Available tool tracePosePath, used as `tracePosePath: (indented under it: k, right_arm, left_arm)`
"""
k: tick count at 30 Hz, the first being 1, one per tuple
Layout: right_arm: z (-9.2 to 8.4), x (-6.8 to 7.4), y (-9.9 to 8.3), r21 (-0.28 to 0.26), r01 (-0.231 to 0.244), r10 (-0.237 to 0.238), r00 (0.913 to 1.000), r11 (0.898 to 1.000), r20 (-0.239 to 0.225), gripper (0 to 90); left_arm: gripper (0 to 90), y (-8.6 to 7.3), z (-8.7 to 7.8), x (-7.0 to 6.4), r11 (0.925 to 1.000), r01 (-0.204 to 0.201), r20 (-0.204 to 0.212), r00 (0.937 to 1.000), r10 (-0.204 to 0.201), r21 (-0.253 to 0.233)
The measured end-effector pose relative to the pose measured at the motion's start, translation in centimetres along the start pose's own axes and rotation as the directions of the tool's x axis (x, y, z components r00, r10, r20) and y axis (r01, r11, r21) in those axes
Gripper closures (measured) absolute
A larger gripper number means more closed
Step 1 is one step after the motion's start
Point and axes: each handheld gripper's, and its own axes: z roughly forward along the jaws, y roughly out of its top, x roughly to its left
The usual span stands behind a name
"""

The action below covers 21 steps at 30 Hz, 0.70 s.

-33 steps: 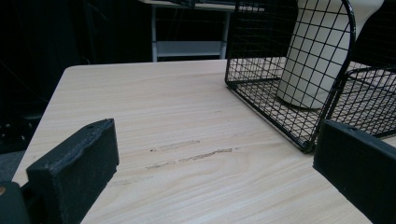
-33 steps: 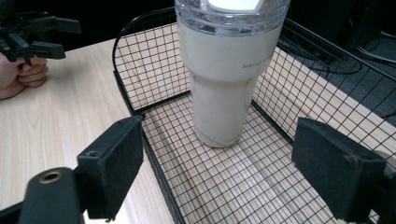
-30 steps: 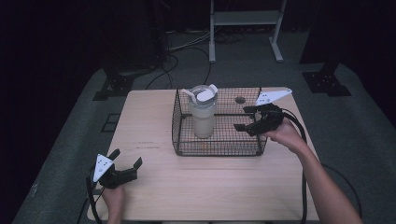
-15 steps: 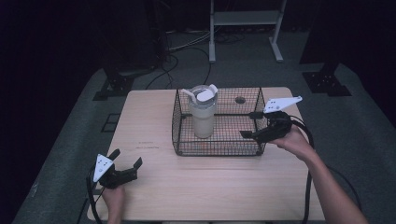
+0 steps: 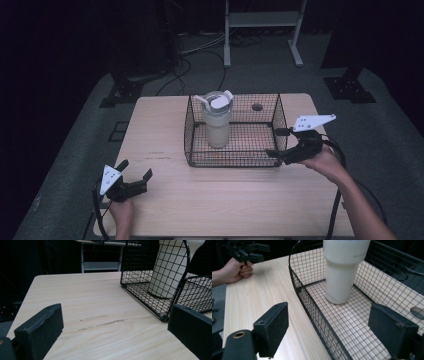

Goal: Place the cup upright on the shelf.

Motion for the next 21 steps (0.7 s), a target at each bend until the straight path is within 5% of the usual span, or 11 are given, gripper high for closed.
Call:
tracePosePath:
  k: [21]
  right_arm:
    - [-2.1,0.9,-4.6,-0.005,-0.035,0.035,0.9993,0.999,0.014,15.8]
  left_arm:
    - [0.0,0.0,0.0,0.0,1.0,0.0,-0.001,1.0,0.0,0.0]
